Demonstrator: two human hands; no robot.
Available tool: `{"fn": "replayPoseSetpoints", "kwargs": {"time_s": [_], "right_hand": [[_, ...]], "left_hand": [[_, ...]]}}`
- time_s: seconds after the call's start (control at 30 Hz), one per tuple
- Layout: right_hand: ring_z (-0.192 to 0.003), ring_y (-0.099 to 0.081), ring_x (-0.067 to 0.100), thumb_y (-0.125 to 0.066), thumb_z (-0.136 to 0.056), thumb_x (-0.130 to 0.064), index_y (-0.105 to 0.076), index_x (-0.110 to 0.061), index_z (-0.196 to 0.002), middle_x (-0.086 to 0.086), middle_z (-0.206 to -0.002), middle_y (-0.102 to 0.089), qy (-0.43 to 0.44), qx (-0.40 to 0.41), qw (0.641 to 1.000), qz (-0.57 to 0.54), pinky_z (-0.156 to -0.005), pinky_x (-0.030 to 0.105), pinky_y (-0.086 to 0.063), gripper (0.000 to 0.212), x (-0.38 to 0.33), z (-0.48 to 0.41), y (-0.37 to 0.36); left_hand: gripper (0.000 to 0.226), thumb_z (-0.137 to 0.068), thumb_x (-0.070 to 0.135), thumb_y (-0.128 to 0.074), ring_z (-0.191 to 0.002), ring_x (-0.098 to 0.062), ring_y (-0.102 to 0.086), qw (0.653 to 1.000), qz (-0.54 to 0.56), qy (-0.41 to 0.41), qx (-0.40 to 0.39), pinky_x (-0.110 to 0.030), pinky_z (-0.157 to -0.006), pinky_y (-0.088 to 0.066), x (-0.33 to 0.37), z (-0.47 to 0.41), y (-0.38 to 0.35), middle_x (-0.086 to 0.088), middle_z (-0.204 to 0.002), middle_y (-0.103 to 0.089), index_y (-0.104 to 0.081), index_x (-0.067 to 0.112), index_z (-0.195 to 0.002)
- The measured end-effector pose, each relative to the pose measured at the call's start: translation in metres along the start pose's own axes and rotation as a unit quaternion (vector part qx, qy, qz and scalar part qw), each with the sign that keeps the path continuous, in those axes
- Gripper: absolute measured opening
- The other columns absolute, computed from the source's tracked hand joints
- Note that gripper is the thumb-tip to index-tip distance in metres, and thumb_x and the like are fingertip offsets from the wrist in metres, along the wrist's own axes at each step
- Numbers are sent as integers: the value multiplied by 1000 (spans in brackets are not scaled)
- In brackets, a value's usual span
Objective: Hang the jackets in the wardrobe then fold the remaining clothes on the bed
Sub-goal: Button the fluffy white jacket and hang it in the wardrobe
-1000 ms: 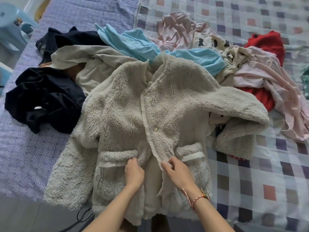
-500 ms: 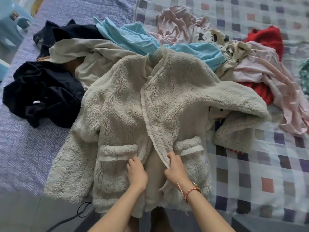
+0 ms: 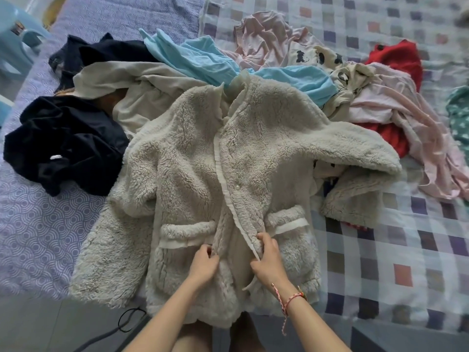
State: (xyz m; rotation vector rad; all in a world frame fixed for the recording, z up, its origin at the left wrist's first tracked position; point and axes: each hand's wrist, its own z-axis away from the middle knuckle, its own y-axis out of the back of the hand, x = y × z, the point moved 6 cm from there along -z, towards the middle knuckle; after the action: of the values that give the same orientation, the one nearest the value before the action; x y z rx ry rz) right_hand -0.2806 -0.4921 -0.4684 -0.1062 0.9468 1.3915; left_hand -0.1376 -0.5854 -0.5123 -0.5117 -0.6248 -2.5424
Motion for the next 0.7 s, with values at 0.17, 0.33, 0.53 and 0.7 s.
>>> {"fn": "replayPoseSetpoints", "kwargs": {"time_s": [0.17, 0.33, 0.53, 0.7], "right_hand": [[-103, -51, 25, -60, -74, -6, -30, -16, -106, 4, -108, -45, -58, 97, 990, 83, -79, 30, -41, 45, 27, 20, -1], [-113, -53, 28, -58, -79, -24, -51, -9, -105, 9, -119, -55, -241, 13, 964, 113, -86, 32, -44, 30, 68, 36, -35], [-85, -50, 26, -56, -72, -9, -38, -23, -67, 5, -86, -53, -141, 78, 985, 65, -69, 29, -32, 23, 66, 44, -29], [-71, -41, 2, -55, -70, -7, -41, -30, -66, -12, -75, -40, 7, 35, 998, 56, -65, 20, -31, 27, 56, 50, -15]], "left_hand": [[16, -92, 12, -51, -77, -16, -43, 983, 16, -80, 165, -23, -62, -23, -1, 43, -14, 0, -85, -45, -42, 16, -79], [13, -92, 36, -51, -100, -17, -52, 977, -161, -107, 93, -27, -74, -35, -21, 58, -45, 4, -100, -48, -46, 23, -94], [44, -52, 38, -86, -67, -19, -66, 909, -395, -113, 69, -30, -47, -48, -4, 45, -61, -4, -78, -61, -64, 14, -81], [18, -77, 19, -69, -78, -29, -67, 843, -514, -161, 6, -30, -61, -51, 17, 42, -85, -16, -90, -65, -67, 8, -91]]}}
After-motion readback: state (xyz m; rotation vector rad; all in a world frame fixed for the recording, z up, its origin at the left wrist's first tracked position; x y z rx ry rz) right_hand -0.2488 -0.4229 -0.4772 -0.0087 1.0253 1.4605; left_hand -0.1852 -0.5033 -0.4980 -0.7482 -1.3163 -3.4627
